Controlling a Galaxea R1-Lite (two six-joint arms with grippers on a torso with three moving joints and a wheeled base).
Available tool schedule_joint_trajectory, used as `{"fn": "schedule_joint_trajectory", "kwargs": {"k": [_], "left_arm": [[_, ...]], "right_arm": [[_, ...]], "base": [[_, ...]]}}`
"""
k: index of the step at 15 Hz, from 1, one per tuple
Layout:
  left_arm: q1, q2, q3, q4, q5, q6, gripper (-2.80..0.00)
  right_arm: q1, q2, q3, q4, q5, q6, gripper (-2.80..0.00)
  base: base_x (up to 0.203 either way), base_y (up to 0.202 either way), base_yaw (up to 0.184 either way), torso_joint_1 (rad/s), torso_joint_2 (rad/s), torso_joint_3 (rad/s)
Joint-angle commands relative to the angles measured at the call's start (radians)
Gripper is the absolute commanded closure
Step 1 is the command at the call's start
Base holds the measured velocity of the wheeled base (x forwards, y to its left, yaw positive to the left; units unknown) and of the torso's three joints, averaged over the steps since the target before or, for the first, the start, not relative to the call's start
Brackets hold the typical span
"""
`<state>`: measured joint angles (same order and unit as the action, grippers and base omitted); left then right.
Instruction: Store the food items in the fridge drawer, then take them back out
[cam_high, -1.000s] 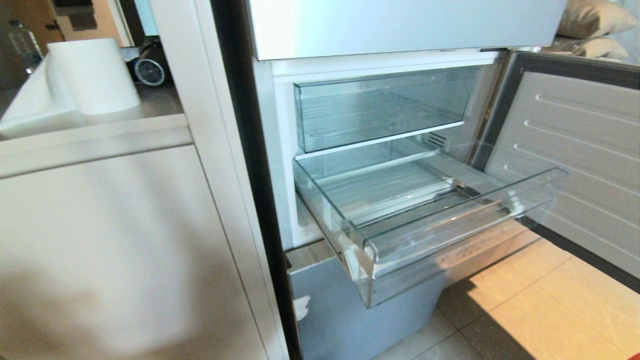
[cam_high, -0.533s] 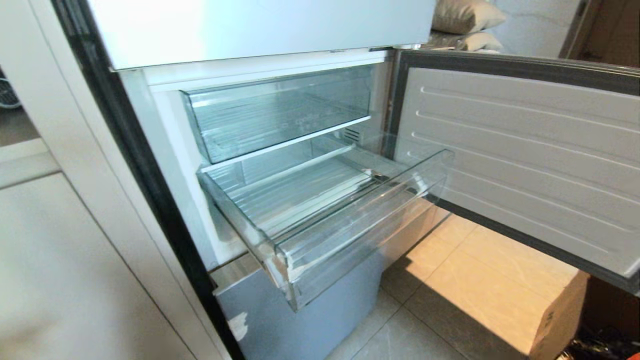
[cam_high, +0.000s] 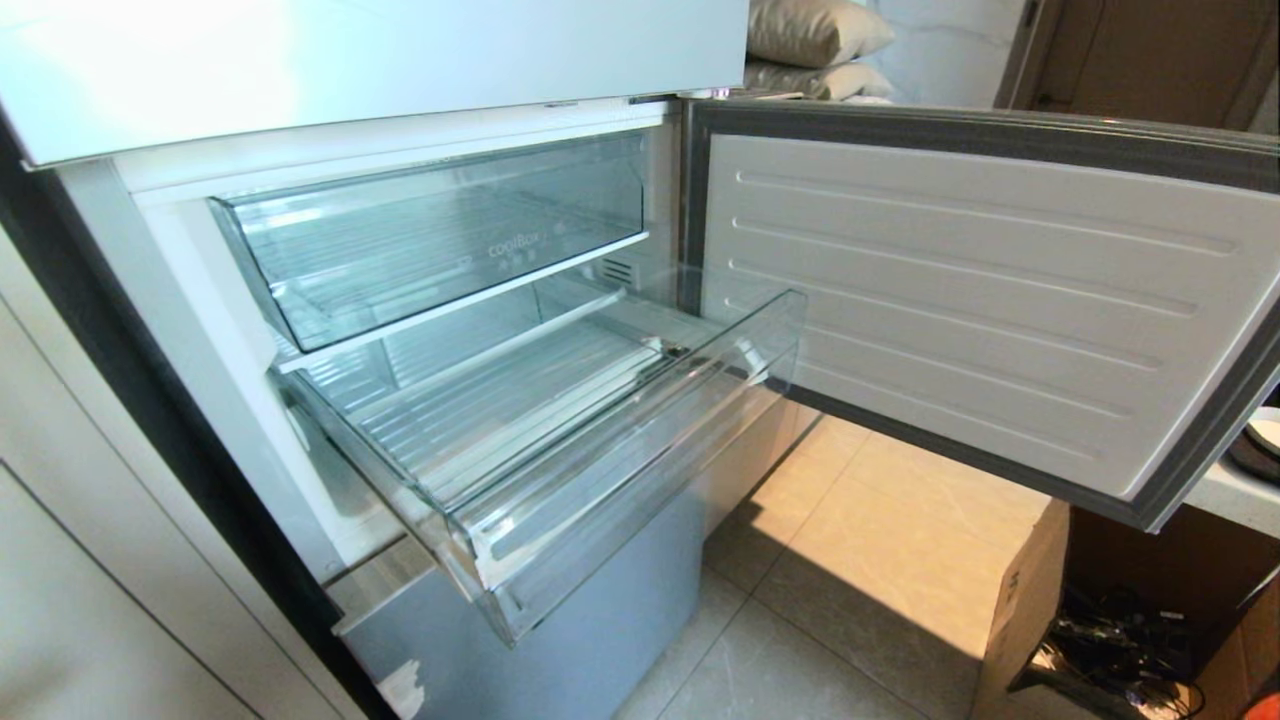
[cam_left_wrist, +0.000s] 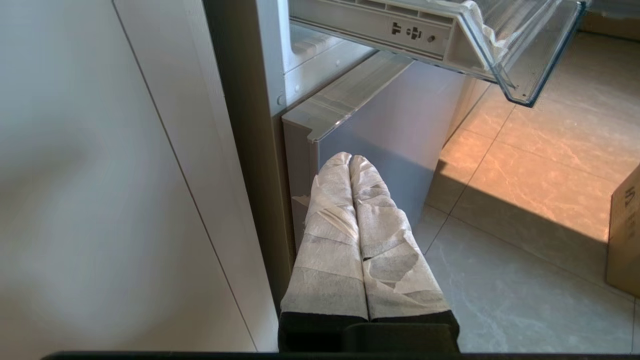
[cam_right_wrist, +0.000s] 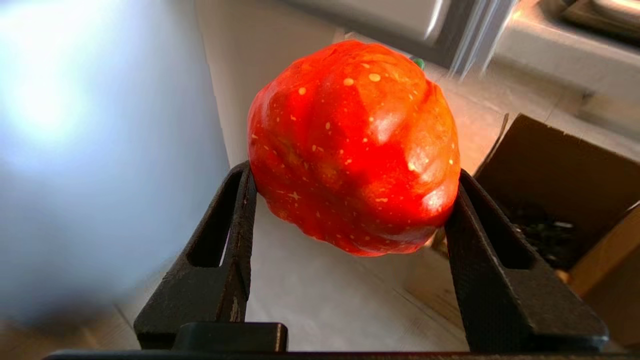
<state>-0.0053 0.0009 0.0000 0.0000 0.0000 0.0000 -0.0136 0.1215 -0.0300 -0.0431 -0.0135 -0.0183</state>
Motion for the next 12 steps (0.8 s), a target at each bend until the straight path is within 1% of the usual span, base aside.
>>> {"fn": "schedule_joint_trajectory", "kwargs": {"k": [1, 3, 5, 6, 7, 8, 10, 12], "left_arm": [[-0.001, 0.001, 0.000, 0.000, 0.000, 0.000, 0.00], [-0.001, 0.001, 0.000, 0.000, 0.000, 0.000, 0.00], [0.001, 0.001, 0.000, 0.000, 0.000, 0.000, 0.00], [0.000, 0.001, 0.000, 0.000, 0.000, 0.000, 0.00], [-0.001, 0.001, 0.000, 0.000, 0.000, 0.000, 0.00], [-0.001, 0.001, 0.000, 0.000, 0.000, 0.000, 0.00], [0.000, 0.001, 0.000, 0.000, 0.000, 0.000, 0.00], [-0.001, 0.001, 0.000, 0.000, 0.000, 0.000, 0.00]], "right_arm": [[-0.067, 0.252, -0.069, -0.079, -0.026, 0.120, 0.00], [-0.177, 0.459, -0.128, -0.158, -0.040, 0.220, 0.00], [-0.351, 0.711, -0.180, -0.276, -0.018, 0.276, 0.00], [-0.486, 0.829, -0.215, -0.353, 0.022, 0.296, 0.00], [-0.594, 0.925, -0.262, -0.415, 0.069, 0.313, 0.00], [-0.660, 1.004, -0.325, -0.456, 0.104, 0.326, 0.00], [-0.706, 1.133, -0.444, -0.504, 0.149, 0.343, 0.00], [-0.727, 1.242, -0.524, -0.526, 0.164, 0.349, 0.00]], "base": [[0.000, 0.000, 0.000, 0.000, 0.00, 0.000], [0.000, 0.000, 0.000, 0.000, 0.00, 0.000], [0.000, 0.000, 0.000, 0.000, 0.00, 0.000], [0.000, 0.000, 0.000, 0.000, 0.00, 0.000], [0.000, 0.000, 0.000, 0.000, 0.00, 0.000], [0.000, 0.000, 0.000, 0.000, 0.00, 0.000], [0.000, 0.000, 0.000, 0.000, 0.00, 0.000], [0.000, 0.000, 0.000, 0.000, 0.00, 0.000]]}}
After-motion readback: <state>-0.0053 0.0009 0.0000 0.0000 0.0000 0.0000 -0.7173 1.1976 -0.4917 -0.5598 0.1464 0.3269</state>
